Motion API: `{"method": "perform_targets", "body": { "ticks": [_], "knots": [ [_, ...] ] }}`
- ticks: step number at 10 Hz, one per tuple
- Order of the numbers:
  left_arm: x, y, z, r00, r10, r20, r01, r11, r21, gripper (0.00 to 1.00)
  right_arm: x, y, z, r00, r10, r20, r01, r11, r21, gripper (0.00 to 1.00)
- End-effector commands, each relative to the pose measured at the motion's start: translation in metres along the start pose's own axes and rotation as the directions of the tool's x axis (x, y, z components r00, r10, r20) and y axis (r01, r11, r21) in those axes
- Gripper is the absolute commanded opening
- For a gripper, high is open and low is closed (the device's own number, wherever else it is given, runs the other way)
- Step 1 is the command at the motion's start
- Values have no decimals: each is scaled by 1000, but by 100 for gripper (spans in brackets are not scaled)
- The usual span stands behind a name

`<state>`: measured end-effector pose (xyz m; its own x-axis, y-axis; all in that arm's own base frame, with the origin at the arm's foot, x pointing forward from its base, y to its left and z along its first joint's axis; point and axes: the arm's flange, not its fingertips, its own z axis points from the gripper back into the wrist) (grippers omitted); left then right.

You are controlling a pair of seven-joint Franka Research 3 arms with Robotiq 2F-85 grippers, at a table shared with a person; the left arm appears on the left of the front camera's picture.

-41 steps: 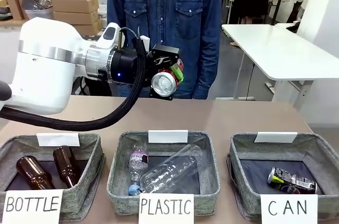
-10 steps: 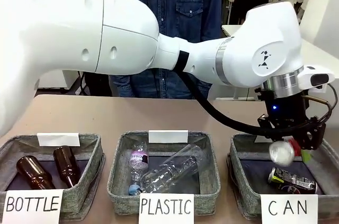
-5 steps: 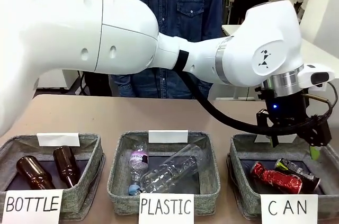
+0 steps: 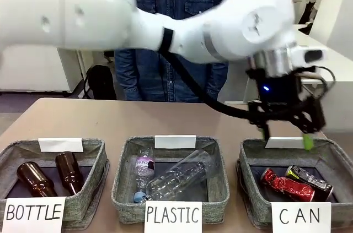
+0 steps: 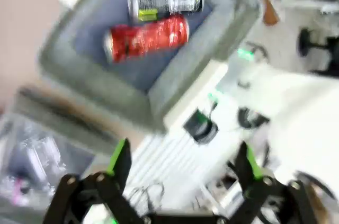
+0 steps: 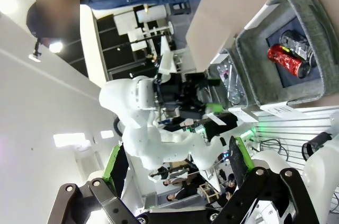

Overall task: Sort the can waste into the basket.
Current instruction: Pick up the can waste from the table and place it in the right Fabric basket.

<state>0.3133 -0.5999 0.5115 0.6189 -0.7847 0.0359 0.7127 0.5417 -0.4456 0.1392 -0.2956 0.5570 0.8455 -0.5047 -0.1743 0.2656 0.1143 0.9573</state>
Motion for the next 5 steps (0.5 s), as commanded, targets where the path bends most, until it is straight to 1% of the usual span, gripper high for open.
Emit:
{"method": "perform_targets", "body": {
  "ticks": [1,2,3,4,5],
  "knots": [
    [-71,29,47,998,54,-15,-55,997,-49,100,-6,9,-32,999,45,-2,-46,998,-41,100],
    [-100,44,69,994,100,52,-95,992,-87,100,-7,18,-61,997,72,-36,-74,996,-57,100],
    [-124,60,85,979,159,132,-141,981,-134,100,-11,27,-92,992,97,-81,-102,993,-54,100],
    [-150,79,98,956,217,199,-178,964,-198,100,-16,34,-128,983,121,-140,-131,989,-66,100],
    [-178,97,107,934,252,254,-181,945,-271,100,-22,39,-166,973,148,-178,-169,980,-105,100]
  ]
}}
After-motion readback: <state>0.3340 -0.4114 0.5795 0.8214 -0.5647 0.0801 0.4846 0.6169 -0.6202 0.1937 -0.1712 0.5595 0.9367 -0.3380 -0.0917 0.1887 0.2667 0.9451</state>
